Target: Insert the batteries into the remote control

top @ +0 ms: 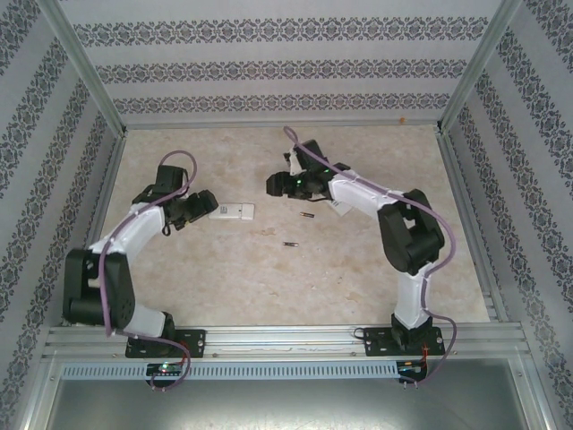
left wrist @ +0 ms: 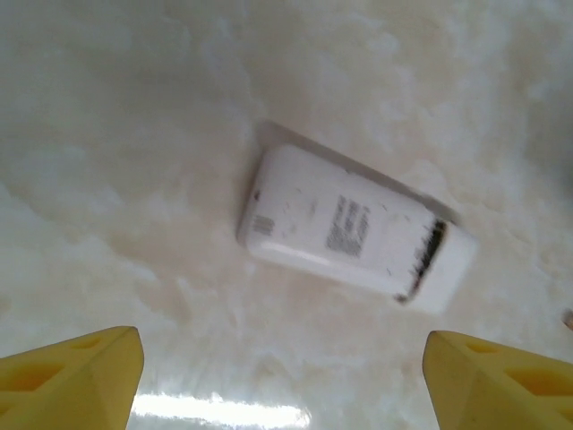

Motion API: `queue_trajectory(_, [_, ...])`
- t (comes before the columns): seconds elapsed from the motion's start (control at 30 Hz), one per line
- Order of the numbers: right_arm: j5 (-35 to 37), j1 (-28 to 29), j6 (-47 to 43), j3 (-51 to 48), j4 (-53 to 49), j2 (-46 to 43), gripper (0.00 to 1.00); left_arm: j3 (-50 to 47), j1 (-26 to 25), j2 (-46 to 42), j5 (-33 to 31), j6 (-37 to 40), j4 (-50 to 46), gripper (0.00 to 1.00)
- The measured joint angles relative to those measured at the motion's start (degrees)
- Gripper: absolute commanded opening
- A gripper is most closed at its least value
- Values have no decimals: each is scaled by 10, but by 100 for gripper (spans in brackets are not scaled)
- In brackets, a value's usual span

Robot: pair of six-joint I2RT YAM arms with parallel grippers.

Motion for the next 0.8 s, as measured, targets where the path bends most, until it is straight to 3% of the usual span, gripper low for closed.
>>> queue_trajectory(0.27, [7, 78, 52, 60, 13, 96, 52, 68, -9, 133, -3, 26, 2, 73])
queue_trajectory(0.63, [49, 84, 76, 88, 11, 119, 48, 80, -11, 177, 18, 39, 2, 69])
queue_trajectory(0.8, [55, 84, 83, 115, -2, 145, 41, 80, -11, 179, 18, 40, 1, 68])
